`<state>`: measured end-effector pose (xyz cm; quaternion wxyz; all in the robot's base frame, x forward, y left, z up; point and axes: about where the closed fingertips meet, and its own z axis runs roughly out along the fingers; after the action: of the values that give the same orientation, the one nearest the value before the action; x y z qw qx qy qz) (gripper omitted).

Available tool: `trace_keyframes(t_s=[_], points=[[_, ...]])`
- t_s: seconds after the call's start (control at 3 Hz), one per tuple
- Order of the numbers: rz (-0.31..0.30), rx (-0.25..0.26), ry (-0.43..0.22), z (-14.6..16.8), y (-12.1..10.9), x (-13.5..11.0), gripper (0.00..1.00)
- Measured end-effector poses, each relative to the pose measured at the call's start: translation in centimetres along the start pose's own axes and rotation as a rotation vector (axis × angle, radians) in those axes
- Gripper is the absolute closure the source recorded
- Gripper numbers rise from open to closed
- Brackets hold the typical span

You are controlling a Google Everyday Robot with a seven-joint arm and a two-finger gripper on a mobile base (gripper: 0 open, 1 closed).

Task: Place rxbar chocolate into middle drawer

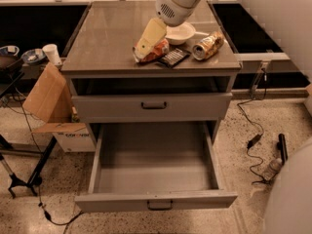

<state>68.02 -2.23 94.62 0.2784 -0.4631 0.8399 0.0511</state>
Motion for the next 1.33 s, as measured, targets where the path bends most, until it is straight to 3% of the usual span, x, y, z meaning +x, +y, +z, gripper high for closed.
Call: trace_keyframes(t_s=[0.33, 0.67, 1.0, 1.33], points=[[-0.02, -0.011, 0.04, 2.5, -0.2, -0.6, 0.0], [-0.023, 0.004, 0.12, 5.5, -0.5, -0.3, 0.0], [-0.025, 0.006, 0.124, 5.7, -0.4, -0.4, 0.0], [0.005, 0.026, 0.177, 6.6, -1.3, 0.2, 0.0]])
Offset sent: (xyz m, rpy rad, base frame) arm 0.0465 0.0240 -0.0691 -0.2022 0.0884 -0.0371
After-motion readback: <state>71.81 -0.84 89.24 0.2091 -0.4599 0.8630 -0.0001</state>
